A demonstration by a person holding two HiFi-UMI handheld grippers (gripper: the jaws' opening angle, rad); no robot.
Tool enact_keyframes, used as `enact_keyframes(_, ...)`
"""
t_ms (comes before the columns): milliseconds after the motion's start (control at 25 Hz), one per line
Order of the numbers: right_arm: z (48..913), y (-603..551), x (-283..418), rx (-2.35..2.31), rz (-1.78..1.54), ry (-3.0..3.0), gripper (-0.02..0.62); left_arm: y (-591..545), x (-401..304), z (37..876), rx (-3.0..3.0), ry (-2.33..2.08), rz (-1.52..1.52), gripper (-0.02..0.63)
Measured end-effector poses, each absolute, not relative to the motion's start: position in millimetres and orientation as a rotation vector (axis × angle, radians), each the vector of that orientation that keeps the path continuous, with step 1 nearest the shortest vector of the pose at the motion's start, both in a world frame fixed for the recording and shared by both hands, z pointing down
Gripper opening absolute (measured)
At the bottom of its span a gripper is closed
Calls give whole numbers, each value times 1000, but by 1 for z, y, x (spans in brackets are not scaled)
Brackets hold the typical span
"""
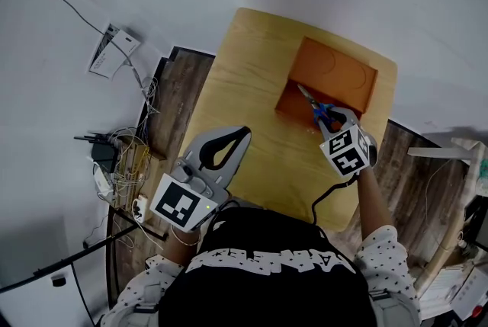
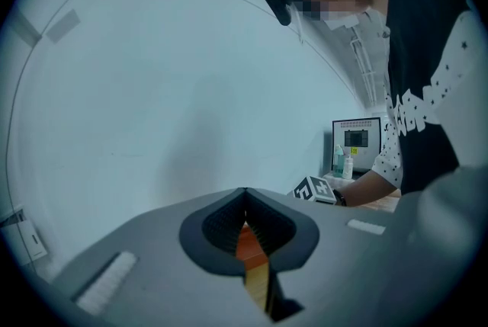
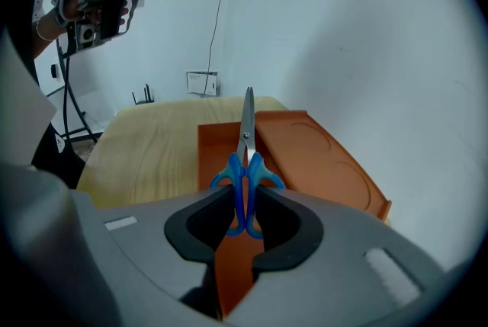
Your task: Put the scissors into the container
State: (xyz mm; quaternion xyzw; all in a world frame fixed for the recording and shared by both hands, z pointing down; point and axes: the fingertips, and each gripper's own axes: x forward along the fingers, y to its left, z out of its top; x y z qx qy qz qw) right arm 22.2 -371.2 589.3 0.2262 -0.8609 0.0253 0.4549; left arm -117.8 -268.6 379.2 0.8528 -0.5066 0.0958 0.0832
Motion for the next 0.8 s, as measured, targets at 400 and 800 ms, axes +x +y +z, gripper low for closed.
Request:
enact_keyframes(400, 621, -373, 19, 403, -1, -1982, 103, -261, -135, 380, 2505, -1568, 282, 2)
enact_keyframes(800, 636, -380, 21, 356, -41, -1898, 103, -257, -149, 380, 2479, -1608, 258, 2)
